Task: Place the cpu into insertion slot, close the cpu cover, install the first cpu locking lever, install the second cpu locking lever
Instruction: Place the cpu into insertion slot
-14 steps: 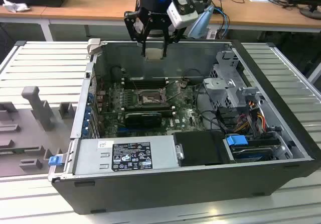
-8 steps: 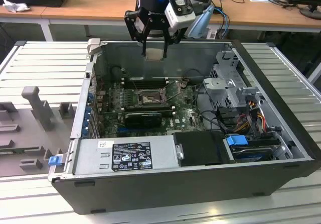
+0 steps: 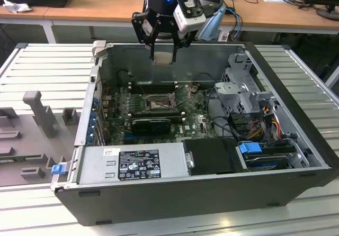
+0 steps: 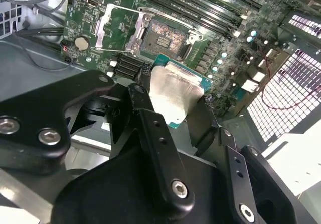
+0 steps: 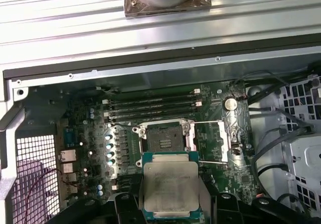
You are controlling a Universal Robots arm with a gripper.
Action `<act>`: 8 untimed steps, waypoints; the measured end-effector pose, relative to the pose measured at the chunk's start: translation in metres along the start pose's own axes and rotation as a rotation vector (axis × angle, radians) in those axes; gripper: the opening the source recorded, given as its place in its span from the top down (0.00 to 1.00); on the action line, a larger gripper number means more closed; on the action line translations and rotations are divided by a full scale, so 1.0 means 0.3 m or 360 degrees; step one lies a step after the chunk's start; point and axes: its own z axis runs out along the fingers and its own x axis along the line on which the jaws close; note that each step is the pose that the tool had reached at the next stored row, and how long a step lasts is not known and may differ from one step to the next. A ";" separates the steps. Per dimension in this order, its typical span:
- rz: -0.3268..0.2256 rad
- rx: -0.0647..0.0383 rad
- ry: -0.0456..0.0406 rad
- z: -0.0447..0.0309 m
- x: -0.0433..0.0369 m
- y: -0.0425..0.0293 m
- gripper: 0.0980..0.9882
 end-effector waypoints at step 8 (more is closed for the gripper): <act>0.0033 -0.0001 -0.0003 0.000 0.000 0.000 0.51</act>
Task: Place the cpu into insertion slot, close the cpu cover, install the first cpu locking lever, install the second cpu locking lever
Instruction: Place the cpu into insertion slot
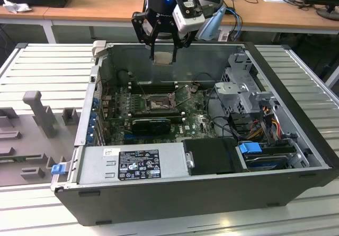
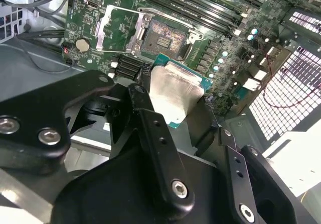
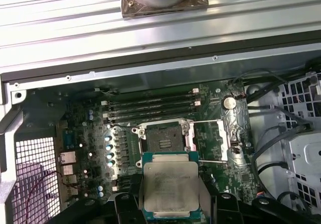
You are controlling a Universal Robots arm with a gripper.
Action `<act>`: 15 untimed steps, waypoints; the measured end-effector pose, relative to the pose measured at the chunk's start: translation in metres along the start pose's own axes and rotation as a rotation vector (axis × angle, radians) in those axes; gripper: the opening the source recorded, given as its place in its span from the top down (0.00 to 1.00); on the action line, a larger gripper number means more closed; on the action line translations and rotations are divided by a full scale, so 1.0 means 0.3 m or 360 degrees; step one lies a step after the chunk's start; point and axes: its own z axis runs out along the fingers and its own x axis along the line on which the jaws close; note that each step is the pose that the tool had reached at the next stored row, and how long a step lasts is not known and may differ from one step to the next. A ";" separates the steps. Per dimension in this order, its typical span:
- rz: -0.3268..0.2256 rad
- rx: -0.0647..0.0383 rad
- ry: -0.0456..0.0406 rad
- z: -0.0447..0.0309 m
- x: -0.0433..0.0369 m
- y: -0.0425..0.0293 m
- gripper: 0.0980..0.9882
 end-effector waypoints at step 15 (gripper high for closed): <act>0.0057 -0.0001 -0.0005 0.000 0.000 0.000 0.51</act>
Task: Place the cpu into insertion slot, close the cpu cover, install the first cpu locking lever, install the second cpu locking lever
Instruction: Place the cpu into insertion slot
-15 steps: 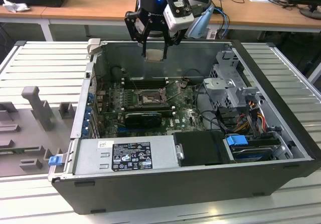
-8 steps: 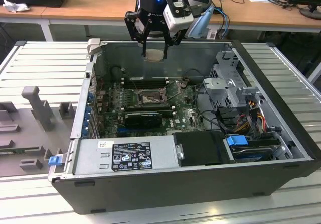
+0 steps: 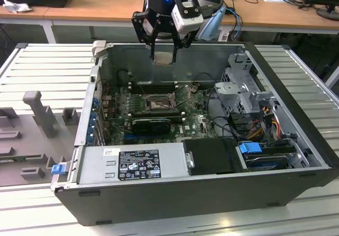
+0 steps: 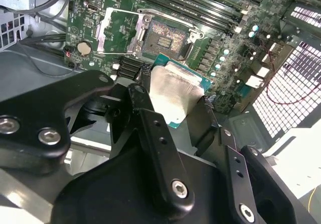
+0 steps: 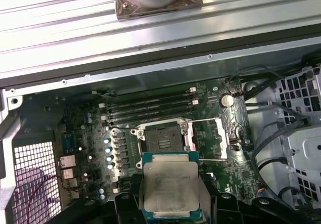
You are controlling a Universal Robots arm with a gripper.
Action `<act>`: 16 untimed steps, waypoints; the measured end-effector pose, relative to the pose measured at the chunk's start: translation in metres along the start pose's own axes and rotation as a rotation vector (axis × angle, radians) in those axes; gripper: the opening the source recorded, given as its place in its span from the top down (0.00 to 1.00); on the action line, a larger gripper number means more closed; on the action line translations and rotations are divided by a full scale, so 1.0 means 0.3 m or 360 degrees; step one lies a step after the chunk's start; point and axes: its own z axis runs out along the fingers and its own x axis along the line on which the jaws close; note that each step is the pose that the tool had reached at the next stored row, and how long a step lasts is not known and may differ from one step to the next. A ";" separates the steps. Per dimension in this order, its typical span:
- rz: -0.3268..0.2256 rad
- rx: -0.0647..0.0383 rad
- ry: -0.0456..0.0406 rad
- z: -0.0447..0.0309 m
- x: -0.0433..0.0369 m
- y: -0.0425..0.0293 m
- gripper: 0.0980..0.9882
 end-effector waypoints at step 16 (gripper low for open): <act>0.0078 -0.0002 -0.0007 0.000 0.000 0.000 0.51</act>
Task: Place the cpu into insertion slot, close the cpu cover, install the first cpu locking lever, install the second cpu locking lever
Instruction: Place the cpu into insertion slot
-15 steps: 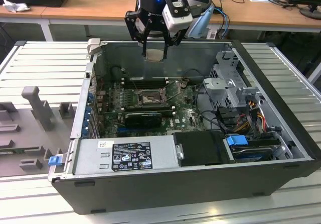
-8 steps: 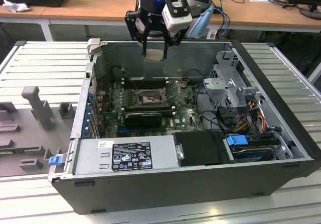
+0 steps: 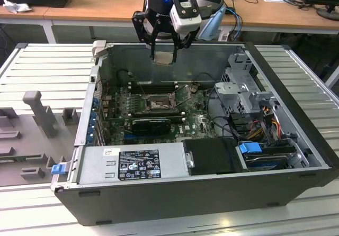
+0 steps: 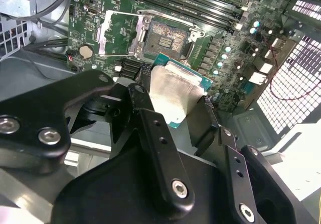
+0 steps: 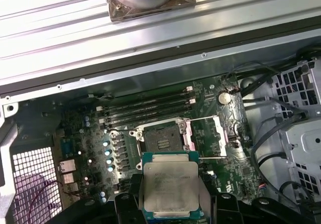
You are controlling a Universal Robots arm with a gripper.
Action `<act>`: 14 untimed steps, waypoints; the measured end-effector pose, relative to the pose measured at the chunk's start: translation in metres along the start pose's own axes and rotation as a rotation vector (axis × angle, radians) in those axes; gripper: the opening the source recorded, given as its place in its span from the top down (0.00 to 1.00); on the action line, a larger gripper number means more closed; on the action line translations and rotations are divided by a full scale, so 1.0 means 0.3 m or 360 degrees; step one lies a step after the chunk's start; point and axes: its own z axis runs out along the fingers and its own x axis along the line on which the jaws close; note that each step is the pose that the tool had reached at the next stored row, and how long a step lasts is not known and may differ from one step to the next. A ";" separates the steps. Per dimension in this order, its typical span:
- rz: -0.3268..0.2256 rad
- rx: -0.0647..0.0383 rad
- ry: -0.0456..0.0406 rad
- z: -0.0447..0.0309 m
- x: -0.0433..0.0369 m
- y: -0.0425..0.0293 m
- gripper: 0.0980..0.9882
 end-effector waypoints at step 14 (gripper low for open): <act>0.0101 -0.0002 -0.0009 0.006 0.000 -0.001 0.51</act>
